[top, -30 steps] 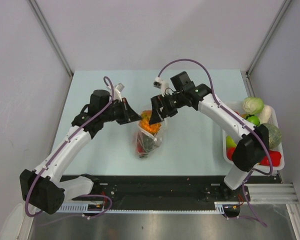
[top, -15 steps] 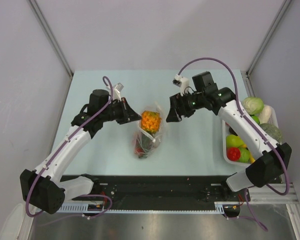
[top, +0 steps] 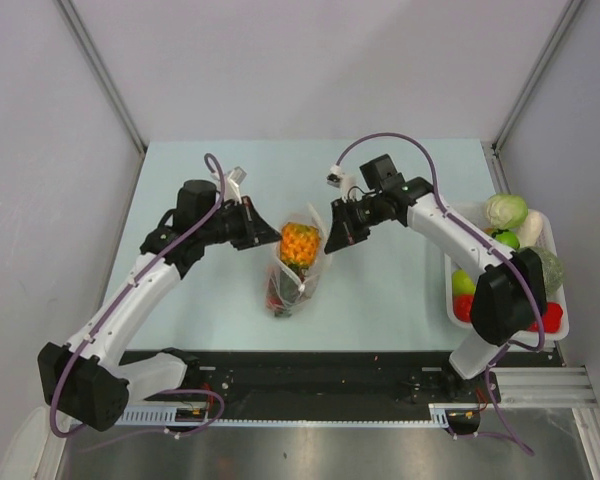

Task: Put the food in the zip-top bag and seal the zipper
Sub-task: Place the fake fruit in the zipper food storage bag, then adjust the zipper food storage bag at the center of the board.

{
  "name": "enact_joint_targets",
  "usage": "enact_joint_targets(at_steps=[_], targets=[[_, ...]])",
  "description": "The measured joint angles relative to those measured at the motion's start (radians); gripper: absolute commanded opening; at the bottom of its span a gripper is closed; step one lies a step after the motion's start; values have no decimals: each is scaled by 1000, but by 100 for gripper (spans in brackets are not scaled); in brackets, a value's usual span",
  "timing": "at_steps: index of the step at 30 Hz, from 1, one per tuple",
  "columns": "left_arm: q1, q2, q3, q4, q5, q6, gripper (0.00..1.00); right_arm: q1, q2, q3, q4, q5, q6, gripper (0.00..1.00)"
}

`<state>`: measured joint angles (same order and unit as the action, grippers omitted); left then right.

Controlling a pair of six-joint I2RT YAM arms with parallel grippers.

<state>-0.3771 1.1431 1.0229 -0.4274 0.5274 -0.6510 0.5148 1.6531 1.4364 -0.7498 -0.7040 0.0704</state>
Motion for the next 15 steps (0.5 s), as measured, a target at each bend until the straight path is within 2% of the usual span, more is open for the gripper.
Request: enact_joint_targets(at_steps=[4,7,15], targets=[[-5,-21,6,-49,-22,47,0,-26,-12,-5,10,-84,38,0],[-28,-21,69,-143,-76,110,0,-34,-42,26,-16,-98,39,0],[-171,17,290,-353,-184,273,0,-3,-26,226,-177,-22,-137,0]])
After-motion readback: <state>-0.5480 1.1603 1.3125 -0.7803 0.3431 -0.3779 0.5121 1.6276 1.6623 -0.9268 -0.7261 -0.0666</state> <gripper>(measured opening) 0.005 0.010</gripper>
